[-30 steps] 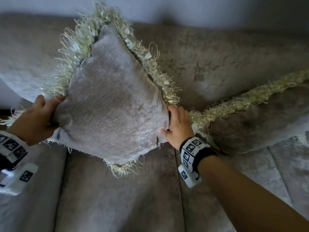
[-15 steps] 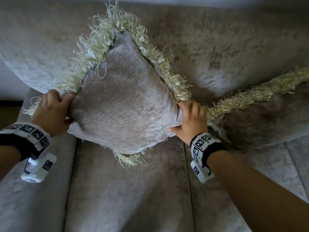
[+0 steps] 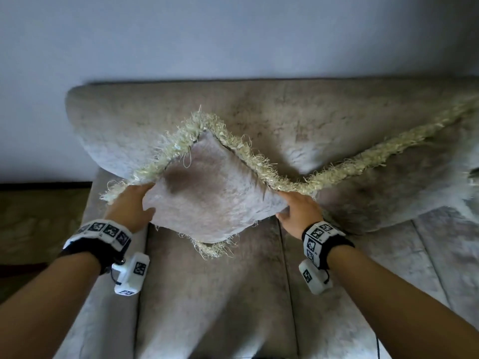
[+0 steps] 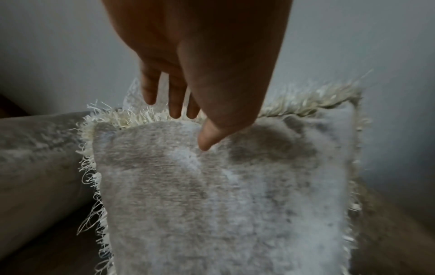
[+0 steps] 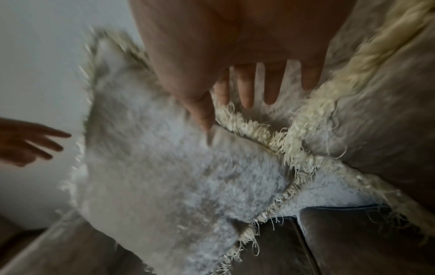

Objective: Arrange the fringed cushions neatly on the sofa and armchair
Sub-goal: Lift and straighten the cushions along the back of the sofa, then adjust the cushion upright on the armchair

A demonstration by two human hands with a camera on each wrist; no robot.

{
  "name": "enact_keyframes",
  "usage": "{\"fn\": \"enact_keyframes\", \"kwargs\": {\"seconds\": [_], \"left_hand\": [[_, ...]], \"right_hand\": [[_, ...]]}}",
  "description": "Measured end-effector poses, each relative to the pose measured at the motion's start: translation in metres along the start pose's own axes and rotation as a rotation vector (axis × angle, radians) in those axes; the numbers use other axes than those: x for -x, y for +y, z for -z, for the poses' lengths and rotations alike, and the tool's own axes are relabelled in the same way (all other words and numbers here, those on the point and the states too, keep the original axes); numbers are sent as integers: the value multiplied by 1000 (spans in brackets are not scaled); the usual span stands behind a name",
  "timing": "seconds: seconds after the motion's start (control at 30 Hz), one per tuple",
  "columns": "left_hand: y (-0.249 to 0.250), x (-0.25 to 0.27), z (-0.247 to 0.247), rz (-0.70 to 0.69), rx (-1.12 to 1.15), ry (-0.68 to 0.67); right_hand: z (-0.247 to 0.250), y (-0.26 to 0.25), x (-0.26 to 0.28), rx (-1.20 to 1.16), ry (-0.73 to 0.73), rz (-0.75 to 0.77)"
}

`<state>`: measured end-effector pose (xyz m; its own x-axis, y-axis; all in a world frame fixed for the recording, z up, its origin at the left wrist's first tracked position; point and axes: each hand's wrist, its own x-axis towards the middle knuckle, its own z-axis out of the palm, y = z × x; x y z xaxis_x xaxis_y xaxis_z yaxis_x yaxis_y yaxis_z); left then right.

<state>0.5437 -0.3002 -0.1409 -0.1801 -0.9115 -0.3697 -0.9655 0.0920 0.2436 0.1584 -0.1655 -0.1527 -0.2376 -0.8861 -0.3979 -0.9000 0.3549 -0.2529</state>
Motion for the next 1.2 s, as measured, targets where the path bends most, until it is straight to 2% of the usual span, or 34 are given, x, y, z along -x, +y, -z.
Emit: {"fn": "enact_keyframes", "kwargs": {"seconds": [0.23,0.47,0.6,0.77,0.93,1.07,1.2], "left_hand": [[41,89,28,20,157,11],[54,122,96,37,193,137],[42,151,135,81,133,214],[9,208,181,166,103,417],[-52,282,211,247,131,558],[-110,350,212,294,112,660],[-177,434,206,389,77,645]], "right_hand": [[65,-1,68,-177,-5,5],[120,-8,77,-192,66,64],[152,-34,82,-148,79,194],[201,-106,93,-114,159,446],[212,-195,133,-51,225,656],[197,-274,172,21,240,792],[148,-359,220,-11,212,904]]}}
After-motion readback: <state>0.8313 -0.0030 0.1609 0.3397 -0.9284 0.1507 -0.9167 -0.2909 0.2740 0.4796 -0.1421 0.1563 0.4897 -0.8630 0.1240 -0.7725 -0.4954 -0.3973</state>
